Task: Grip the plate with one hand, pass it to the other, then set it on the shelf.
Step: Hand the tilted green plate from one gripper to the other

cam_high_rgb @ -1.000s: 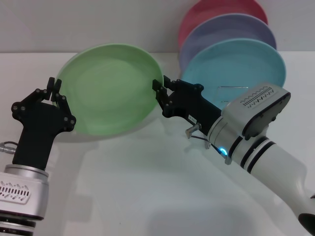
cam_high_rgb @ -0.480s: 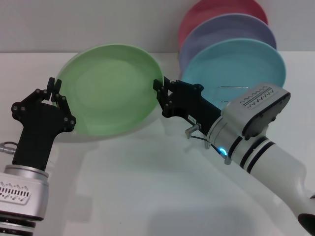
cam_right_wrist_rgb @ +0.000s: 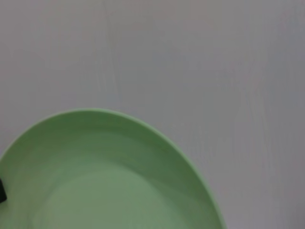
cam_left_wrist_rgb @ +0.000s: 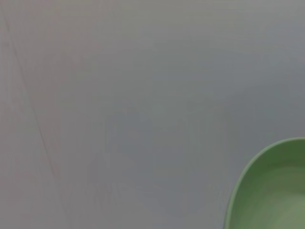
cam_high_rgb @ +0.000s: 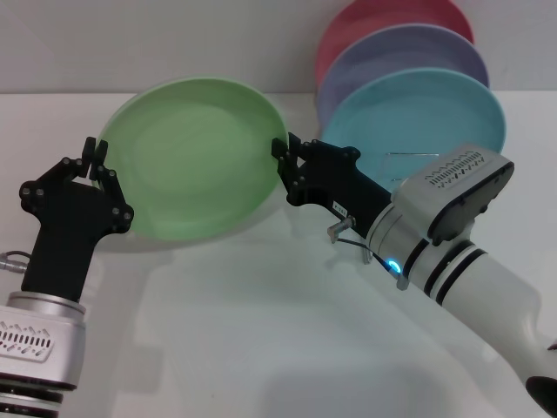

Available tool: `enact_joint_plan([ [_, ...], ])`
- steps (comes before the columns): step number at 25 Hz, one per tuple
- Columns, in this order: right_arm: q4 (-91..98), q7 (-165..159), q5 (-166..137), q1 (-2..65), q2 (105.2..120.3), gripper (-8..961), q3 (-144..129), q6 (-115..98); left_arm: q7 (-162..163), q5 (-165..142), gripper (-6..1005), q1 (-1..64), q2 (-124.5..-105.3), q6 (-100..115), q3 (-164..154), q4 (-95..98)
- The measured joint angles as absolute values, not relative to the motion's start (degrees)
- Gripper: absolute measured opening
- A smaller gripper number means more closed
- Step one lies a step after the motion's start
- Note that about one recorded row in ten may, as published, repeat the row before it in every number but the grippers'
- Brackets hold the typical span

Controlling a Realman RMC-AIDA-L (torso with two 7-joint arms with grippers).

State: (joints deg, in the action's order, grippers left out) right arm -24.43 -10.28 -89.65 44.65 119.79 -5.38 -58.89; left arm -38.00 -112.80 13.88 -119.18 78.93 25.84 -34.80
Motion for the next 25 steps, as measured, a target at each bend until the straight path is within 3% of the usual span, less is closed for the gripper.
enact_joint_plan([
  [25, -24.79, -10.29, -89.65, 45.0, 119.8, 69, -5.35, -57.74, -38.06, -113.03, 35, 13.89, -119.18, 79.15, 25.75, -34.89],
])
